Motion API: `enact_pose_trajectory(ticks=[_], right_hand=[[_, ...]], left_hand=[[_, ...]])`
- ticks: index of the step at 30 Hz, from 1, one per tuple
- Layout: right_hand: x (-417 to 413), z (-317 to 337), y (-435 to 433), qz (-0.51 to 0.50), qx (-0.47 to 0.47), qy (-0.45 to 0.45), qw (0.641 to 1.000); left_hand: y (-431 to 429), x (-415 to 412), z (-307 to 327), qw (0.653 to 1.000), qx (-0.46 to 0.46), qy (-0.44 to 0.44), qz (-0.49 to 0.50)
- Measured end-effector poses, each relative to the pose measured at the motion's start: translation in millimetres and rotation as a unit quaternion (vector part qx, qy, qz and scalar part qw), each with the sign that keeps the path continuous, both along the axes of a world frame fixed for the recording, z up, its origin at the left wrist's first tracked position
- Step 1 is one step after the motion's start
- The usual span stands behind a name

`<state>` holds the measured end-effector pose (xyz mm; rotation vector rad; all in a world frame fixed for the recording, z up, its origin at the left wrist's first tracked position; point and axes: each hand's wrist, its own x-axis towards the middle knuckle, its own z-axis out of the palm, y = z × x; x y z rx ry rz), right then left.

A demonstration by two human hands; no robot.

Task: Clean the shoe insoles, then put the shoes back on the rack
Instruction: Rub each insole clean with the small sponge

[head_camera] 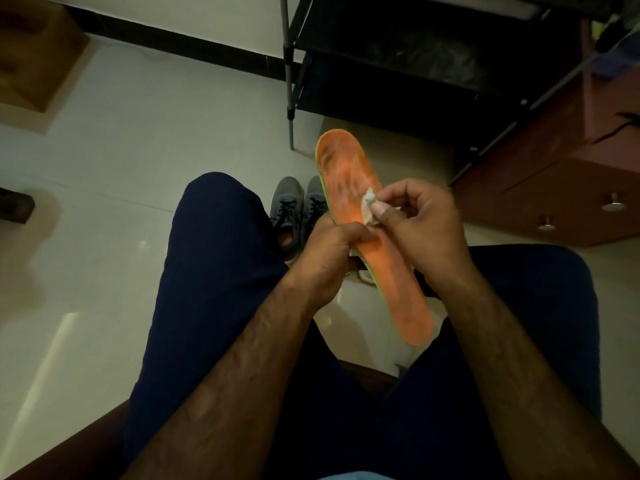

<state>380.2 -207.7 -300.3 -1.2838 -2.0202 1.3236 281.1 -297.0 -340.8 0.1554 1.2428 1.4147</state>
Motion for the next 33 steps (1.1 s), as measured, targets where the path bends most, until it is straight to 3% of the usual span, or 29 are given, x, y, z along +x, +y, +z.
enact_pose_trajectory(ticks=[4, 9, 16, 19, 23, 28, 33], right_hand=[[0.8, -7.2, -2.5, -0.034, 0.097, -0.065, 0.993], [2.0, -5.0, -2.0, 0.022, 0.106, -0.115, 0.987], [-0.6, -3.1, -2.7, 0.006, 0.145, -0.181, 0.973], [1.2, -9.4, -5.4, 0.023, 0.127, -0.175, 0.976], [4.0, -12.2, -16.6, 0.060, 0.127, -0.105, 0.984], [-6.5, -4.8, -19.5, 0.086, 0.192, -0.085, 0.974], [-5.5, -5.0, -20.8, 0.105, 0.184, -0.099, 0.972]], left_hand=[[0.4, -0.2, 2.1, 1.000, -0.022, -0.002, 0.003], [-0.4, -0.9, 2.7, 0.999, -0.031, 0.020, -0.006], [-0.1, -1.1, 1.6, 1.000, -0.005, -0.002, -0.017], [-0.5, -5.0, 4.9, 0.999, 0.011, -0.051, 0.011], [-0.8, -10.5, 6.9, 0.985, 0.054, -0.161, 0.032], [-1.9, -4.0, 13.0, 0.977, 0.109, -0.177, -0.049], [-2.6, -5.8, 11.7, 0.979, 0.101, -0.172, -0.032]])
